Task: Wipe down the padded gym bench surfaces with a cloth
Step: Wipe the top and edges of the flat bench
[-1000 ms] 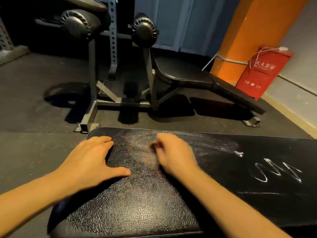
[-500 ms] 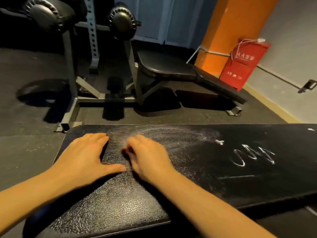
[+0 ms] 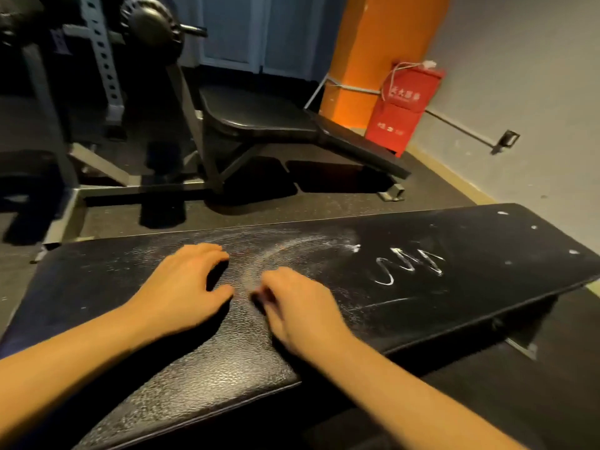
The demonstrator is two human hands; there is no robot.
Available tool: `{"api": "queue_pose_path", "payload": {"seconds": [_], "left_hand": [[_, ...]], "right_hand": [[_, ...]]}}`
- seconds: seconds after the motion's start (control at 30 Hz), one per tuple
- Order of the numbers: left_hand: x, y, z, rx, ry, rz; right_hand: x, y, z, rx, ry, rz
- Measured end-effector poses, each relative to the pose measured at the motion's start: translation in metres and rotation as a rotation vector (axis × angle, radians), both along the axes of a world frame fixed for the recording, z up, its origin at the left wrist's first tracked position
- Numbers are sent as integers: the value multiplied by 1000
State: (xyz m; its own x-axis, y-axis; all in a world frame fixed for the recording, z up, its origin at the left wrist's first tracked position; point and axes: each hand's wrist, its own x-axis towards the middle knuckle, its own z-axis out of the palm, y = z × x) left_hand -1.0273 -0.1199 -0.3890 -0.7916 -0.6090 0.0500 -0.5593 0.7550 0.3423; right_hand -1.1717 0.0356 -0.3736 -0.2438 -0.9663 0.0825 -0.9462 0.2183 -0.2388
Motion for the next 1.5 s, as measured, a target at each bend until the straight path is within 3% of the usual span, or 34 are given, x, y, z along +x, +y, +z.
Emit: {"api": "queue_pose_path", "payload": {"seconds": [0.13,0.2,0.27,0.37,0.43,0.5,0.6,0.67,0.77,0.9,0.97,1.07,1.13,1.23,1.33,1.4,1.5], "left_hand": [[-9,18,3,-47,-82,-67],[-13,25,5,-44,-116,-66],[-17,27,4,-57,-128,-76],[-23,26,2,-97,-107,-83],[-24,23,1,-114,-132,-91],[-25,20,-2,-115,-143,-94],[-26,26,-5,-129,-116,-97],[-30,34,-4,-117,-103,-107],[-42,39,1,-92,-84,-111],[-48,36,-2,-118,-40,-87],[-44,31,-9,-111,-27,-77],[-38,30,-18,-124,-9,-72],[-39,30,-17,-142,-19,-66],[-49,24,-11,-226,-51,-63],[-62,21,-5,-275,-39,-38],[-69,18,-5,-280,11,-16],[-71,14,-12,-325,-15,-42]], "right_hand": [[-140,55,3,17,203,-564],[-161,53,10,-24,240,-692],[-118,31,10,-28,236,-618],[-14,19,5,76,101,-215],[3,45,0,73,26,-45],[-46,78,4,52,108,-222],[-165,119,9,83,246,-719],[-196,119,13,6,242,-844],[-135,62,9,-21,202,-678],[-27,40,2,63,33,-94],[-70,58,5,72,71,-190],[-194,89,8,44,221,-674],[-235,95,11,-10,229,-847],[-186,44,9,-61,197,-721],[-78,8,4,10,61,-267],[-57,18,3,47,10,-40],[-141,49,7,56,156,-350]]}}
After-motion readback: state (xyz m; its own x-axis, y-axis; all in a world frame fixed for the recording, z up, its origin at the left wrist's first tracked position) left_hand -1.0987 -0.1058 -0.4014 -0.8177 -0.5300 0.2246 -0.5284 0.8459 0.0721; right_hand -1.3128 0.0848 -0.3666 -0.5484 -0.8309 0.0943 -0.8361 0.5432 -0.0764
